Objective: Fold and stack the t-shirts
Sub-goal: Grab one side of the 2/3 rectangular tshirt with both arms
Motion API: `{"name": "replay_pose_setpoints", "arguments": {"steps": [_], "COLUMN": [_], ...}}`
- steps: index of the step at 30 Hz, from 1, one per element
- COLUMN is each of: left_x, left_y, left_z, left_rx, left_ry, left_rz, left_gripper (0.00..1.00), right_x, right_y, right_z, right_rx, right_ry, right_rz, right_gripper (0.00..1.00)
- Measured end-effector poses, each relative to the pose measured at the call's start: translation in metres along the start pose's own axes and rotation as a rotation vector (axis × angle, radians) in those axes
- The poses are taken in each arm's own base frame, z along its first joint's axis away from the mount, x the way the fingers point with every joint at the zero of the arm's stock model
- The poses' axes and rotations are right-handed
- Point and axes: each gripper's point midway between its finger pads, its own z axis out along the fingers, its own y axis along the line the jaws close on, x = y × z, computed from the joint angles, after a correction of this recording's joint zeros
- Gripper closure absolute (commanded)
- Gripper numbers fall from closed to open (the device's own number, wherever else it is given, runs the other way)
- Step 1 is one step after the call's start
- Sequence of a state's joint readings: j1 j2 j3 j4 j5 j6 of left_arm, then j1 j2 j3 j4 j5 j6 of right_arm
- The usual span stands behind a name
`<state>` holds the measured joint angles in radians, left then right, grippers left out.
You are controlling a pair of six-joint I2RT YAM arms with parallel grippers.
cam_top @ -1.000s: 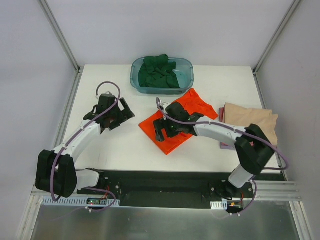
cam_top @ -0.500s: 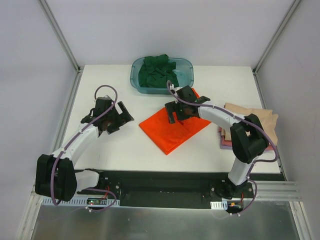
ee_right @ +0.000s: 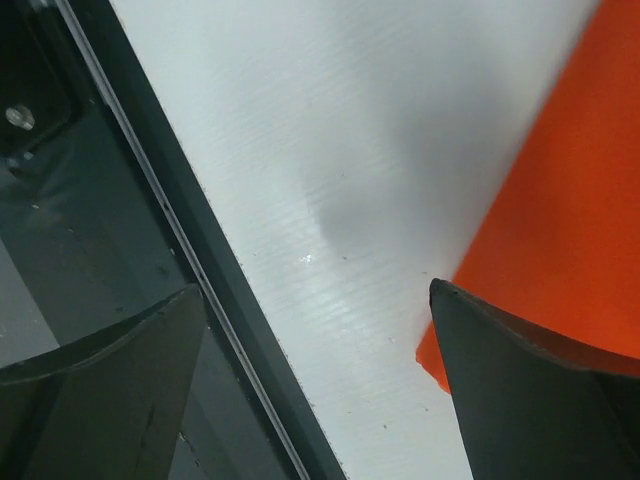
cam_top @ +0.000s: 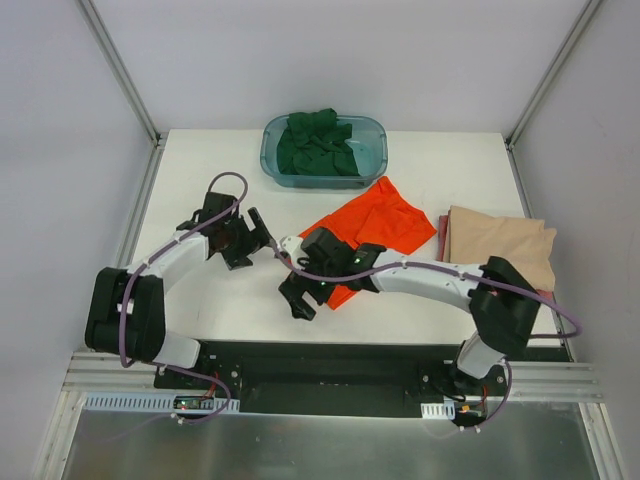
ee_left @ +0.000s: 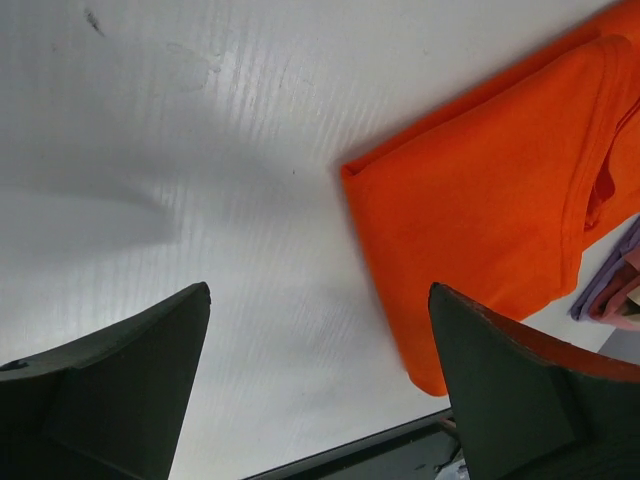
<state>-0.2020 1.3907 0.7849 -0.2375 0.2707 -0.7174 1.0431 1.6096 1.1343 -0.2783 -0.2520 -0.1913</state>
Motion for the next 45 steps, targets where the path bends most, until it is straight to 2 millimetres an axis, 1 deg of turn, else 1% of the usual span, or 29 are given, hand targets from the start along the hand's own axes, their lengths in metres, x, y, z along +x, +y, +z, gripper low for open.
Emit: {"name": "replay_pose_setpoints", "arguments": {"steps": [2,3,5,8,9,11,15,19,23,25,27,29,34,36,38,41,42,44,45], "left_x": [0.001,0.002,0.002,0.006,0.007,0.008,0.013,0.017,0.024,0.028,0.029,0.030,0.031,0.031,0.030,0.031,0.031,0.032,0.031], "left_y": [-0.002,-0.005,-0.009,-0.015,-0.016,-0.016,-0.013,-0.014,-0.020,-0.023,-0.024,-0.023,-0.024,-0.025,-0.025,-0.024,-0.024,-0.023,-0.023], "left_z": [0.007,0.011,0.019,0.030,0.034,0.040,0.049,0.054,0.057,0.057,0.058,0.059,0.064,0.065,0.067,0.068,0.069,0.070,0.071], "left_rx": [0.005,0.011,0.016,0.024,0.024,0.019,0.007,0.011,0.023,0.028,0.028,0.025,0.034,0.036,0.035,0.032,0.029,0.027,0.028], "left_ry": [0.028,0.043,0.064,0.098,0.107,0.120,0.148,0.168,0.182,0.187,0.188,0.191,0.209,0.211,0.211,0.213,0.215,0.218,0.219], "left_rz": [-0.003,-0.003,0.003,0.014,0.018,0.019,0.013,0.014,0.037,0.048,0.052,0.051,0.038,0.035,0.031,0.028,0.026,0.023,0.023], "left_gripper": [0.18,0.20,0.25,0.30,0.33,0.40,0.51,0.56,0.56,0.60,0.61,0.64,0.71,0.76,0.80,0.92,0.99,1.00,1.00], "right_x": [0.018,0.027,0.044,0.055,0.057,0.062,0.077,0.075,0.064,0.059,0.054,0.053,0.062,0.070,0.079,0.095,0.099,0.101,0.101], "right_y": [0.005,0.004,-0.006,-0.017,-0.020,-0.024,-0.027,-0.023,-0.017,-0.015,-0.015,-0.017,-0.023,-0.026,-0.031,-0.035,-0.036,-0.038,-0.038], "right_z": [0.016,0.022,0.032,0.034,0.033,0.033,0.033,0.027,0.015,0.007,0.000,-0.001,0.004,0.008,0.013,0.017,0.018,0.019,0.019], "right_rx": [-0.009,-0.004,0.032,0.074,0.087,0.104,0.124,0.132,0.146,0.152,0.164,0.175,0.200,0.209,0.230,0.244,0.248,0.261,0.266], "right_ry": [0.070,0.101,0.162,0.193,0.198,0.208,0.237,0.224,0.182,0.152,0.130,0.124,0.158,0.188,0.219,0.266,0.277,0.283,0.283], "right_rz": [-0.015,-0.012,0.003,0.015,0.017,0.023,0.029,0.011,-0.016,-0.025,-0.030,-0.031,-0.028,-0.024,-0.018,-0.008,-0.004,-0.008,-0.010], "right_gripper": [0.04,0.04,0.04,0.04,0.04,0.04,0.04,0.04,0.04,0.04,0.04,0.04,0.02,0.01,0.05,0.12,0.14,0.16,0.19]}}
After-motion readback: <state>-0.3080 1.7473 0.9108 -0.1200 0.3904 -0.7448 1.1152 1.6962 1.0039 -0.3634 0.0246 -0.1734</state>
